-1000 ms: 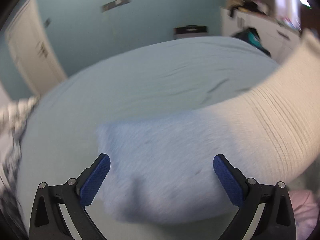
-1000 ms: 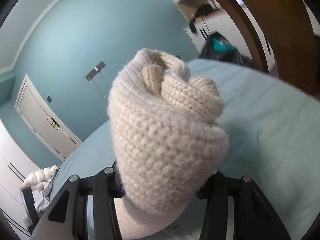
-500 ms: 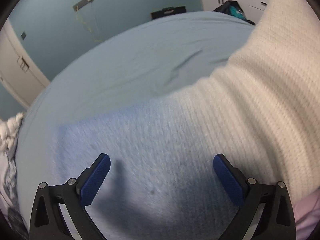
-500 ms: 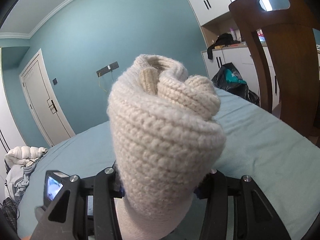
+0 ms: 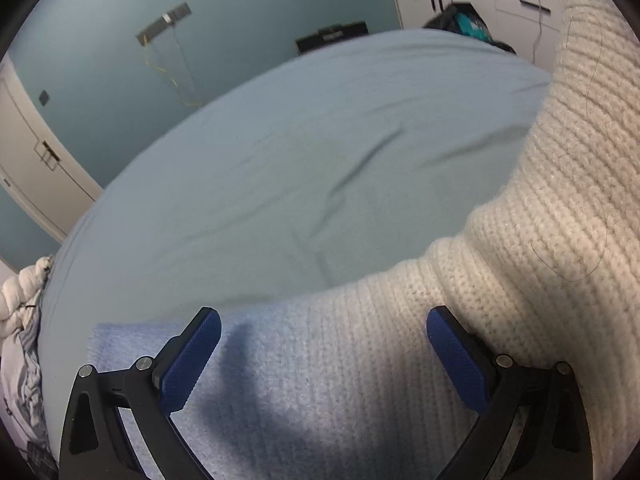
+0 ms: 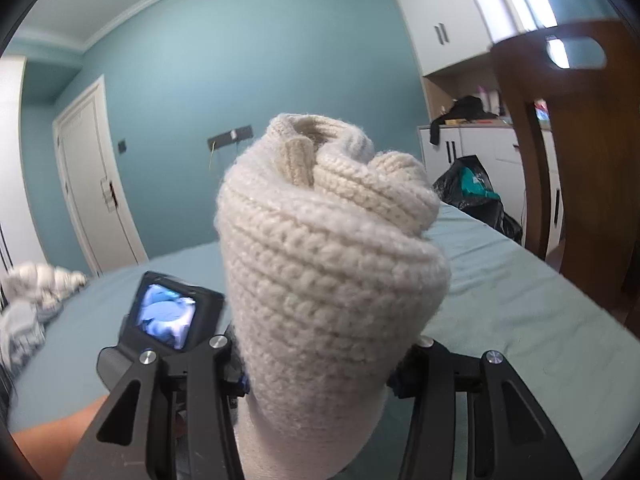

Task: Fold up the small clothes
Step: 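Carry the rolled cream knit bundle in the right gripper over the blue sweater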

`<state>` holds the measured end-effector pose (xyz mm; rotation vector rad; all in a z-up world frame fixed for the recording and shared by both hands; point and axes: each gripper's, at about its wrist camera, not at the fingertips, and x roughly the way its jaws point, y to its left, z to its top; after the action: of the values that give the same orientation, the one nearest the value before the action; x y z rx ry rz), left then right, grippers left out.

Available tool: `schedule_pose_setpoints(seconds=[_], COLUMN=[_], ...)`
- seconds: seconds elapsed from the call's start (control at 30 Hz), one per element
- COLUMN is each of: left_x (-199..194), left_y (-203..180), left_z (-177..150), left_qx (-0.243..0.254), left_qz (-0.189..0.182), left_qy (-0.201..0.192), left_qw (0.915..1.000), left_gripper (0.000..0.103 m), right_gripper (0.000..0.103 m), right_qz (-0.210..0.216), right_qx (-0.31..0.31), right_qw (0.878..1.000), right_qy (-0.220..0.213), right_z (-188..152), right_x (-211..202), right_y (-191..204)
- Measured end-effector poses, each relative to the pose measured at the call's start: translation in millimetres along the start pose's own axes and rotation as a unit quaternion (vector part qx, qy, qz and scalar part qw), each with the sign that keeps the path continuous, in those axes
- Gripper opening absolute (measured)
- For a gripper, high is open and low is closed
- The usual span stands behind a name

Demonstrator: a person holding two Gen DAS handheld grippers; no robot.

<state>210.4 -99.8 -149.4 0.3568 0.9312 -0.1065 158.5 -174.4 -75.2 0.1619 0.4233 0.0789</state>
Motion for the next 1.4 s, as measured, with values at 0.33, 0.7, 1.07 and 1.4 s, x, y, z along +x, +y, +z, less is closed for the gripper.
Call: schedule_pose_setpoints(seconds=[0.33,0.7,1.07,1.4], left_x=[-81,-80,-79,-43], left_y=[4,25,139,201], left_z=[-77,-54,-71,-100], left_qx=[0.048,-0.033,-0.128,-0.177], left_qz=[-0.048,-0.052,0.057,-0.074], left_qy=[-0.001,0.034,0.06,0.076], left_qw=[0.9977,0.9975,0.9883,0.9786], left_gripper=[0.103,0.103,0.103,0.103], right_gripper=[0.043,0.041,0.041,0.041], right_qz=[-0.001,-0.012,-0.075,-0.106], right_qx=[0.055,0.044,0.024,-0.172], right_qw=[0.998,0.999,0.997,0.979], right_qy=[0.011,0.013,-0.013,-0.021], right_z=[5,13,40,40], right_x=[9,3,-8,-11], right_y=[-30,-30,-68,29])
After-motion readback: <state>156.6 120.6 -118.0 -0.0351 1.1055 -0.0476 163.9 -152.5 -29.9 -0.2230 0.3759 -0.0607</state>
